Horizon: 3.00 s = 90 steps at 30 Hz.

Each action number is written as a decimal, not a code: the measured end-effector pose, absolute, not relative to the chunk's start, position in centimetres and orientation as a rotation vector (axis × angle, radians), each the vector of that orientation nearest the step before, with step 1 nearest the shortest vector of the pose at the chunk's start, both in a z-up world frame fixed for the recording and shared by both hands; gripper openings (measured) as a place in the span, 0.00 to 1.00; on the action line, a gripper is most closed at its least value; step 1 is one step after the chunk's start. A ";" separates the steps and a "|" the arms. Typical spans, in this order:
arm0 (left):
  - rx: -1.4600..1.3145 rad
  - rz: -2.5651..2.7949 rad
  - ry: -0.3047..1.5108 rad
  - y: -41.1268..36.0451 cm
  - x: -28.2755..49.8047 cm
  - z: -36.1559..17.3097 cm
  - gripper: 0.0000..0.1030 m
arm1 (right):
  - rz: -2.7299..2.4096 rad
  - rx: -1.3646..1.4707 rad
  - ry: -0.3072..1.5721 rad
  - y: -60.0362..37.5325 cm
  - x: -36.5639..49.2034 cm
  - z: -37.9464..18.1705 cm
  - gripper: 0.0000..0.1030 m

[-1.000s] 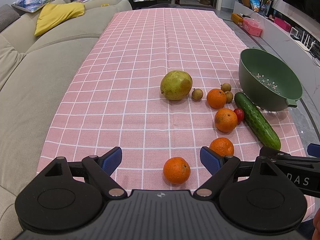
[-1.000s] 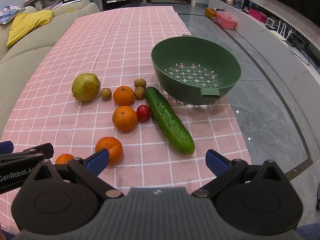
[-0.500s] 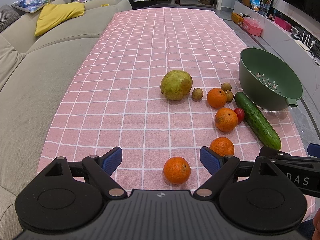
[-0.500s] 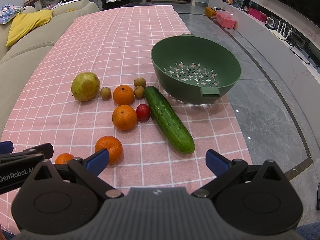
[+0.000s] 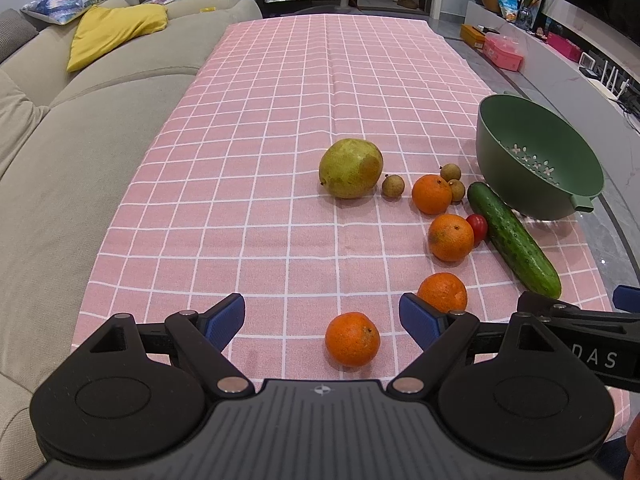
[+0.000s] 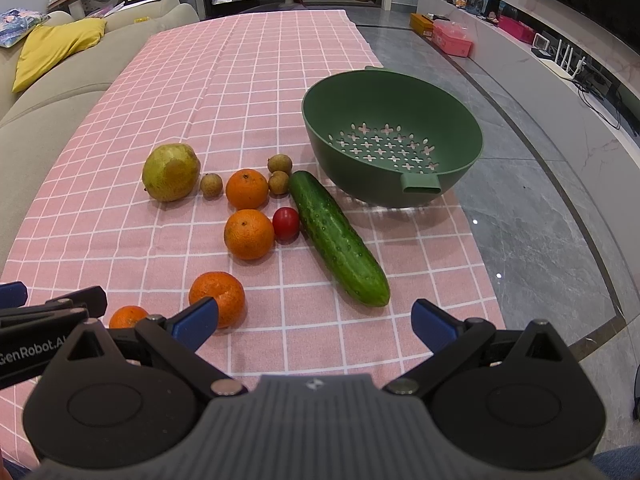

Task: Organize fruits
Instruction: 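Grasp the cucumber with the right gripper while the left gripper grasps an orange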

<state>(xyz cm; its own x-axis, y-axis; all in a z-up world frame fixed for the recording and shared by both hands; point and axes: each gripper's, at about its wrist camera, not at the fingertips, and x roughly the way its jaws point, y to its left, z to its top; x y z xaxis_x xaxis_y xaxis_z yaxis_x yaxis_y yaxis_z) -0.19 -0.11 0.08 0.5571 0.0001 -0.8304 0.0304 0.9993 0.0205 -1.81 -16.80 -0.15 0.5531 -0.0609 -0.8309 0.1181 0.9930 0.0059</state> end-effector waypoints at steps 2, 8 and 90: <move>0.034 -0.034 0.986 0.0 -0.2 -0.2 0.99 | -0.096 0.062 0.983 -16.9 -1.8 -0.4 0.96; 0.062 -0.090 1.011 1.0 -0.7 -0.9 0.99 | -0.060 0.094 0.970 -18.5 -0.9 0.1 0.96; 0.218 -0.480 1.014 -0.6 3.0 -7.7 0.46 | 0.124 0.078 1.146 -22.0 9.5 -7.0 0.36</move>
